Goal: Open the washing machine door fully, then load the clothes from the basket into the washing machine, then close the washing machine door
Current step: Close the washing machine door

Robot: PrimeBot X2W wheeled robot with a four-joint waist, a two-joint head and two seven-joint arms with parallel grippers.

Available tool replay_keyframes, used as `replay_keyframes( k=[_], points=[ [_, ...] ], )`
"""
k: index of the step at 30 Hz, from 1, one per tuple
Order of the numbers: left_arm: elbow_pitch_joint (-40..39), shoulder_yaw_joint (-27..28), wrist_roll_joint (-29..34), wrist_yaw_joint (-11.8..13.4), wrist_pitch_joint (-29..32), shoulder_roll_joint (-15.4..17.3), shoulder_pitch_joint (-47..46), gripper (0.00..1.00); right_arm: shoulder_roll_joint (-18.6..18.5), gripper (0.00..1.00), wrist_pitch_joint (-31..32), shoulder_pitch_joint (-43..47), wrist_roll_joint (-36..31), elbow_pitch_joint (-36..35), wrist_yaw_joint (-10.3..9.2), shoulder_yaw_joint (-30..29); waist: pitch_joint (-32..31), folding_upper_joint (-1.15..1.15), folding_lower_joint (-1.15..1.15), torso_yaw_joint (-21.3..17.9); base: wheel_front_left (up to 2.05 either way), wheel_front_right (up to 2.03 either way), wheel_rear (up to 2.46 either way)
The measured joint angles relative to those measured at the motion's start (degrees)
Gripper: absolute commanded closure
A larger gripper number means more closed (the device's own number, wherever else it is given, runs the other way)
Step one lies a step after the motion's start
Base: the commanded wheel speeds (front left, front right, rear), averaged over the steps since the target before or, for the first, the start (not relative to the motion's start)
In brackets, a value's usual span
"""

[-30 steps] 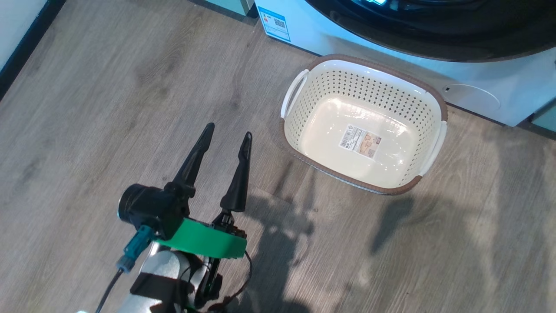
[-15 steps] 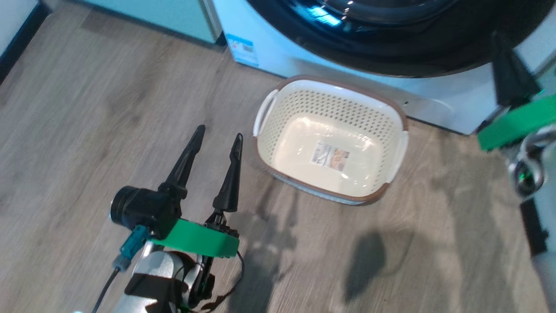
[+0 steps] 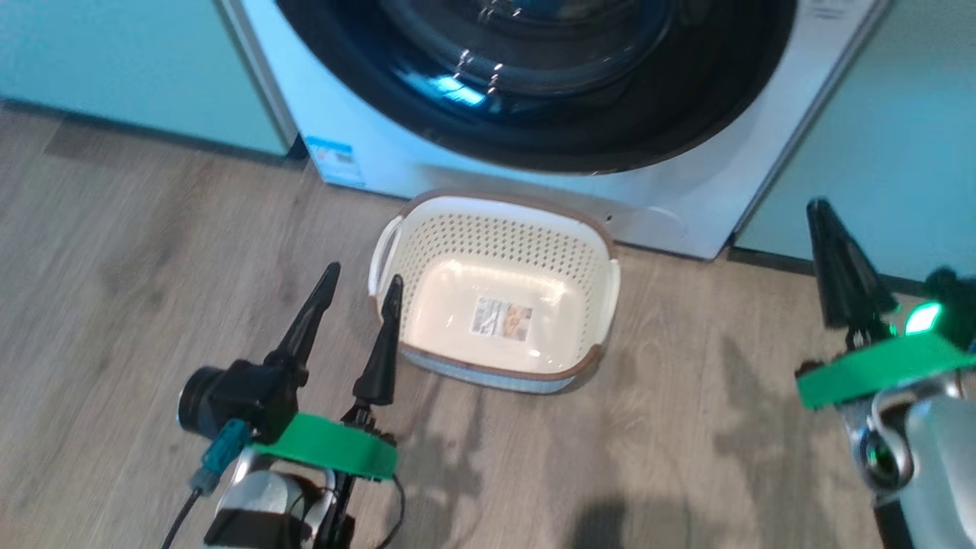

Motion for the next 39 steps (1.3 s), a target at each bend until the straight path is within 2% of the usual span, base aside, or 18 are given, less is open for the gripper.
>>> replay_keyframes(
  k=[13, 14, 16, 17, 18, 19, 27, 39],
  points=[
    [1.78, 1.19, -0.03, -0.15, 0.0, 1.15, 4.83, 0.0, 2.71, 1.0, 0.01, 17.36, -4.91, -8.5, 0.0, -5.63, -6.43, 0.0, 0.0, -5.55, 0.0, 0.0, 0.0],
    [1.9, 1.23, -0.1, -0.15, 0.01, 1.29, 5.25, 0.0, 3.04, 0.94, 0.02, 18.37, -5.13, -9.11, 0.0, -6.2, -6.9, 0.0, 0.0, -5.86, 0.0, 0.0, 0.0],
    [1.97, 1.35, -0.44, -0.13, 0.07, 1.45, 6.02, 0.0, 3.53, 0.65, 0.19, 20.28, -5.59, -10.26, 0.0, -6.87, -7.8, 0.0, 0.0, -6.48, 0.0, 0.0, 0.0],
    [1.96, 1.44, -0.45, -0.11, 0.07, 1.51, 6.32, 0.0, 3.6, 0.49, 0.23, 21.21, -5.71, -11.02, 0.0, -6.97, -8.16, 0.0, 0.0, -6.8, 0.0, 0.0, 0.0],
    [1.94, 1.54, -0.45, -0.05, 0.13, 1.58, 6.69, 0.0, 3.69, 0.05, 0.6, 22.04, -5.82, -11.76, 0.0, -7.05, -8.48, 0.0, 0.0, -7.12, 0.0, 0.0, 0.0],
    [1.96, 1.59, -0.45, 0.07, 0.51, 1.65, 6.94, 0.0, 3.77, 0.0, 0.86, 22.95, -5.86, -12.47, 0.0, -7.23, -8.78, 0.0, 0.0, -7.44, 0.0, 0.0, 0.0],
    [1.59, 2.2, -1.04, 0.68, 1.26, 1.96, 7.08, 0.0, 4.12, 0.0, 2.48, 26.05, -6.33, -16.89, 0.0, -8.35, -9.69, 0.0, 0.0, -9.3, 0.0, 0.0, 0.0],
    [0.92, 2.41, -1.45, 1.6, 2.43, 2.26, 8.7, 0.0, 4.28, 0.0, 2.65, 28.26, -5.26, -17.83, 0.0, -8.51, -10.52, 0.0, 0.0, -10.26, 0.0, 0.0, 0.0]
  ],
)
